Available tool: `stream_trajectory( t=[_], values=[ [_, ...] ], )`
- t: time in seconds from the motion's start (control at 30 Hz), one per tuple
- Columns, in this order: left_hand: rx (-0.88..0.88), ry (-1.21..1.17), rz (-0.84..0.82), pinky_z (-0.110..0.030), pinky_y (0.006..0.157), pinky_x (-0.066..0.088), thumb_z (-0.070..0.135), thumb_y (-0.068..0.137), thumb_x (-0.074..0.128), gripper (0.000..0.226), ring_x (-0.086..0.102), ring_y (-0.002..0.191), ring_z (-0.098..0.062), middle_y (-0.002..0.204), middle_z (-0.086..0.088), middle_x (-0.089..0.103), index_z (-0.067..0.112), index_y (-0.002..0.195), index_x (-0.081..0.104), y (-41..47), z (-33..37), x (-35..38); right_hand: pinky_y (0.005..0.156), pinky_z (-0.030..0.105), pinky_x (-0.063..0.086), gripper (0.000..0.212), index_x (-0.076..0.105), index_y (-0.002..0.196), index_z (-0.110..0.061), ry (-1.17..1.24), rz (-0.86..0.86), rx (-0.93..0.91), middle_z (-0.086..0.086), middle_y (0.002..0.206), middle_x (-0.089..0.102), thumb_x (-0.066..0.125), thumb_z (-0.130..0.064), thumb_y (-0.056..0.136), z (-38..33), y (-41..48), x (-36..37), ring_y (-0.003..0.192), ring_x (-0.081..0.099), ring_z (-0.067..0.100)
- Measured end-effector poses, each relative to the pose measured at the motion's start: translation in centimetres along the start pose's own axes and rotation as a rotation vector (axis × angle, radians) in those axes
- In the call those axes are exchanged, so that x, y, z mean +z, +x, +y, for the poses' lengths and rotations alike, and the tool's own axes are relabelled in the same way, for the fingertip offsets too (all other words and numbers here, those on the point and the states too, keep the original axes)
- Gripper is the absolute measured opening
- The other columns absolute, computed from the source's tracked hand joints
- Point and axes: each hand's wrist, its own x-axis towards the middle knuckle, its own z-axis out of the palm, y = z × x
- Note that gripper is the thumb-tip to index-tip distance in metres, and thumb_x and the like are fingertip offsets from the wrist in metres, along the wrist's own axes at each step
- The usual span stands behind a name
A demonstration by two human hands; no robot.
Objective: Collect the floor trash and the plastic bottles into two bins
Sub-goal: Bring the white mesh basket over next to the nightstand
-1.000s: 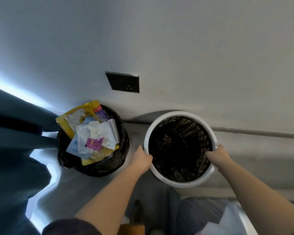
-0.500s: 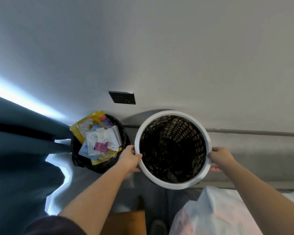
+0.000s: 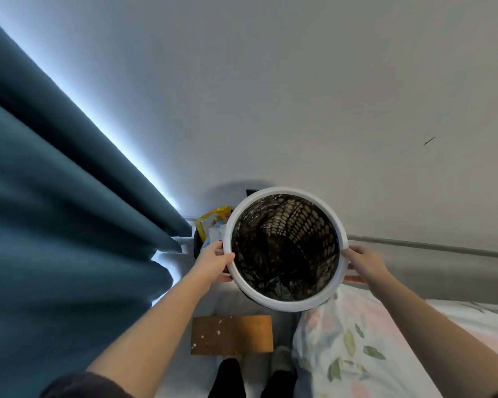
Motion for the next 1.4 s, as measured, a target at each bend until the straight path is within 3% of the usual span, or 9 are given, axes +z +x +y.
stream_trajectory(
  t=[0.13,0.23,0.4,0.63,0.7,0.87,1.03,1.2,1.4],
  values=[
    [0.069,-0.115,0.098,-0.029,0.054,0.056,0.006,0.094,0.054,0.031,0.066,0.083,-0.022,0.109,-0.014,0.063,0.015,0.123,0.054,-7.4,-1.8,-4.4,0.076,0.045,0.055,0.013,0.062,0.098,-0.007,-0.044,-0.148,-0.124,0.013,0.09,0.064,0.055,-0.017,0.094,-1.6,-5.7,1.3,0.076,0.062,0.026],
    [0.107,-0.211,0.194,-0.027,0.053,0.056,0.005,0.093,0.055,0.03,0.067,0.082,-0.021,0.11,-0.015,0.063,0.014,0.122,0.056,-12.3,-4.4,-6.9,0.079,0.047,0.056,0.014,0.061,0.101,-0.007,-0.098,-0.246,-0.198,0.013,0.092,0.065,0.056,-0.017,0.094,-2.3,-8.5,3.2,0.079,0.063,0.027],
    [0.098,-0.419,0.407,-0.032,0.051,0.056,0.002,0.092,0.055,0.031,0.064,0.076,-0.019,0.095,-0.006,0.062,0.012,0.122,0.053,-19.6,-10.7,-9.5,0.063,0.034,0.057,0.021,0.06,0.105,-0.007,-0.239,-0.426,-0.309,0.014,0.095,0.066,0.058,-0.024,0.094,-3.5,-13.3,7.5,0.081,0.063,0.024],
    [0.077,-0.651,0.601,-0.035,0.058,0.058,0.004,0.094,0.054,0.02,0.063,0.075,-0.02,0.09,-0.005,0.063,0.01,0.112,0.056,-29.3,-20.7,-12.2,0.067,0.038,0.058,0.019,0.063,0.1,-0.007,-0.418,-0.664,-0.392,0.014,0.085,0.064,0.06,-0.024,0.092,-3.0,-20.6,14.8,0.072,0.061,0.024],
    [0.068,-0.714,0.65,-0.034,0.059,0.057,0.005,0.094,0.055,0.017,0.064,0.078,-0.021,0.091,-0.006,0.063,0.011,0.109,0.057,-31.9,-23.8,-12.8,0.058,0.033,0.058,0.019,0.063,0.099,-0.007,-0.495,-0.71,-0.396,0.014,0.081,0.064,0.06,-0.024,0.093,-2.0,-22.7,17.4,0.066,0.06,0.025],
    [0.02,-0.858,0.741,-0.044,0.071,0.058,0.005,0.091,0.059,0.026,0.064,0.084,-0.026,0.102,-0.013,0.064,0.008,0.116,0.058,-37.6,-33.2,-14.0,0.059,0.032,0.053,0.014,0.063,0.091,-0.012,-0.675,-0.821,-0.428,0.009,0.077,0.061,0.058,-0.024,0.094,2.4,-28.9,23.4,0.066,0.059,0.021],
    [-0.027,-0.984,0.814,-0.038,0.066,0.058,0.008,0.089,0.062,0.029,0.066,0.088,-0.022,0.101,-0.007,0.066,0.014,0.118,0.057,-43.9,-42.5,-14.2,0.064,0.035,0.055,0.017,0.061,0.102,-0.006,-0.839,-0.922,-0.464,0.013,0.092,0.067,0.057,-0.021,0.095,8.6,-36.5,28.1,0.076,0.064,0.024],
    [-0.07,-1.089,0.849,-0.033,0.061,0.057,0.009,0.089,0.062,0.028,0.067,0.089,-0.024,0.106,-0.012,0.069,0.013,0.117,0.061,-49.9,-52.3,-13.6,0.086,0.051,0.055,0.013,0.063,0.095,-0.007,-1.045,-0.987,-0.507,0.013,0.085,0.067,0.059,-0.019,0.094,16.1,-43.5,32.3,0.079,0.065,0.029],
    [-0.217,-1.26,0.952,-0.039,0.068,0.057,0.004,0.088,0.059,0.024,0.065,0.08,-0.027,0.093,-0.015,0.069,0.008,0.111,0.061,-53.5,-62.1,-10.4,0.071,0.036,0.055,0.018,0.062,0.102,-0.003,-1.345,-1.094,-0.506,0.011,0.088,0.066,0.06,-0.019,0.093,24.5,-49.2,37.5,0.073,0.064,0.02]
  ],
)
